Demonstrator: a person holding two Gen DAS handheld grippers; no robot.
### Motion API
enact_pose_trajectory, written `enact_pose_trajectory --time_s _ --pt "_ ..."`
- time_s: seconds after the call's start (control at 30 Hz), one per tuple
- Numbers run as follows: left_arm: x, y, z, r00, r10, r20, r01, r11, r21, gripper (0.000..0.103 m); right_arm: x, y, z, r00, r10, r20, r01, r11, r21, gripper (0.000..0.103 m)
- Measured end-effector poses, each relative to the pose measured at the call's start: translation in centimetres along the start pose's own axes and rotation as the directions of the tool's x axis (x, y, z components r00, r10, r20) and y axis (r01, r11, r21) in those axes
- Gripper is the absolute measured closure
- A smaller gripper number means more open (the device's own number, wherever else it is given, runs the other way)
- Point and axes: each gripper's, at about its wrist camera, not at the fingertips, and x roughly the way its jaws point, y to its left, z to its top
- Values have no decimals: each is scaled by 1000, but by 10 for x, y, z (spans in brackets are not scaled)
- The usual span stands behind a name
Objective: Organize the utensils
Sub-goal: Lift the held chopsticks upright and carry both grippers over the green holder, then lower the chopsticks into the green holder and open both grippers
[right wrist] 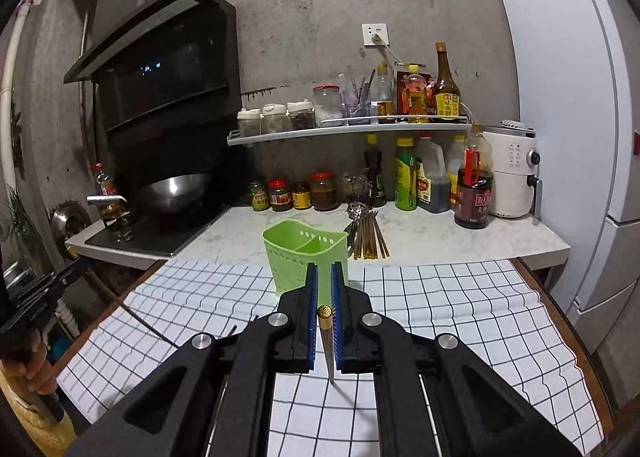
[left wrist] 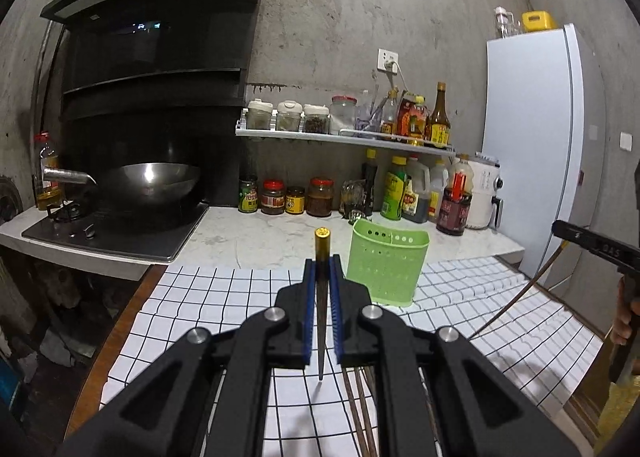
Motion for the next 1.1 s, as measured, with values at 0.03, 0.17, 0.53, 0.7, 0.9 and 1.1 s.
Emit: enact_pose_trajectory --time_s 0.03,0.17,0.53,0.7,0.9,1.1 --pt "0 1 1 1000 -3 3 3 1000 -2 96 2 0 2 1000 -1 2 1 1000 -3 96" --pt "8 3 -1 1000 -6 -20 6 1000 -12 96 13 2 8 1000 -1 -9 0 1000 -7 96" --pt "16 -7 0 1000 -23 -10 23 1000 21 96 10 5 13 997 -42 61 45 997 -55 96" --pt "40 -25 28 998 -42 40 40 997 64 96 20 15 35 991 -61 123 76 990 -122 97" --pt "87 -47 84 991 -91 96 82 993 88 96 67 29 95 986 -41 164 69 983 -170 97" --pt "133 -63 142 979 -134 156 122 989 86 96 104 41 157 968 -20 248 64 983 -170 97"
